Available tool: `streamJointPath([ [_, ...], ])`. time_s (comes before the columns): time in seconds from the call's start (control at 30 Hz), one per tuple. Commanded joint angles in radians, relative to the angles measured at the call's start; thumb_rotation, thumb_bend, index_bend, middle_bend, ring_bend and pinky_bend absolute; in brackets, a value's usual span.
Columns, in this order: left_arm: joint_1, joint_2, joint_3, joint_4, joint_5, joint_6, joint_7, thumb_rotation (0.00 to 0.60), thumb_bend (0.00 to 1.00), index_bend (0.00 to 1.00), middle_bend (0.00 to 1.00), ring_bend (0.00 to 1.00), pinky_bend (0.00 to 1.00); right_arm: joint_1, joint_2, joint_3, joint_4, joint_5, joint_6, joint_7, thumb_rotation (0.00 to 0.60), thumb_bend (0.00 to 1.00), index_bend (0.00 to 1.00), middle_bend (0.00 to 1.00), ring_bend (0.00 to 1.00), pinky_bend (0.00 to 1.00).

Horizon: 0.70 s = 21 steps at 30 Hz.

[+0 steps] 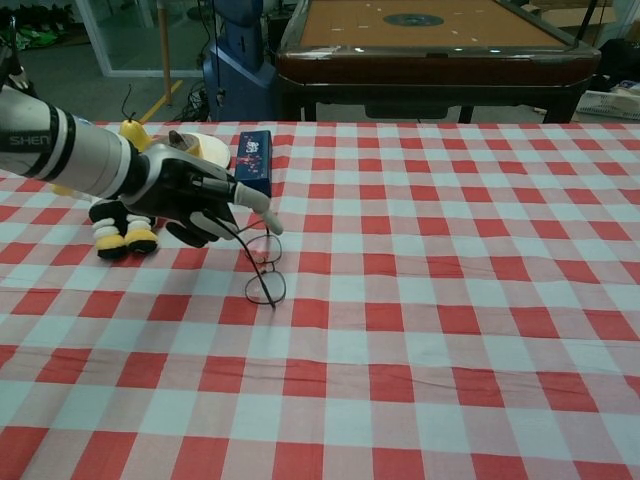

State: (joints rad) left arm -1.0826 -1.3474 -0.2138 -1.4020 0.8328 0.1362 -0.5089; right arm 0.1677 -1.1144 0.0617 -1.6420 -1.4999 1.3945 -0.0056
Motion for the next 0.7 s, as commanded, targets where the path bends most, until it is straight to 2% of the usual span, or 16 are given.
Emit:
streamJointPath([
  [0.03,-0.016,-0.001,0.027,0.0,-0.014,0.005,0.007,0.329,0.47,0.33,0.95,0.95,0.95,0.002,-0.002,0.0,0.001,-0.001,-0.002,0.001,0.6,0.44,0.0,0.13,0.0,0.08],
  [0.27,-0.047,-0.014,0.078,0.003,-0.043,-0.004,0.012,0.328,0.47,0.32,0.95,0.95,0.95,0.001,-0.002,0.0,0.002,-0.005,0.001,0.002,0.6,0.44,0.0,0.13,0.0,0.08],
  [0.43,-0.062,-0.016,0.095,0.001,-0.058,-0.002,0.012,0.33,0.47,0.32,0.95,0.95,0.95,-0.003,0.0,-0.001,0.001,-0.005,0.006,0.003,0.6,0.44,0.0,0.13,0.0,0.08],
  [0.5,-0.056,-0.011,0.086,-0.011,-0.063,0.011,0.006,0.335,0.47,0.31,0.95,0.95,0.95,-0.004,0.001,-0.001,0.0,-0.005,0.008,0.003,0.6,0.44,0.0,0.13,0.0,0.08],
  [0.7,0.04,0.044,-0.003,-0.097,-0.036,0.166,-0.011,0.355,0.47,0.27,0.95,0.94,0.95,-0.006,0.002,-0.001,0.0,-0.01,0.012,0.008,0.6,0.44,0.0,0.13,0.0,0.08],
])
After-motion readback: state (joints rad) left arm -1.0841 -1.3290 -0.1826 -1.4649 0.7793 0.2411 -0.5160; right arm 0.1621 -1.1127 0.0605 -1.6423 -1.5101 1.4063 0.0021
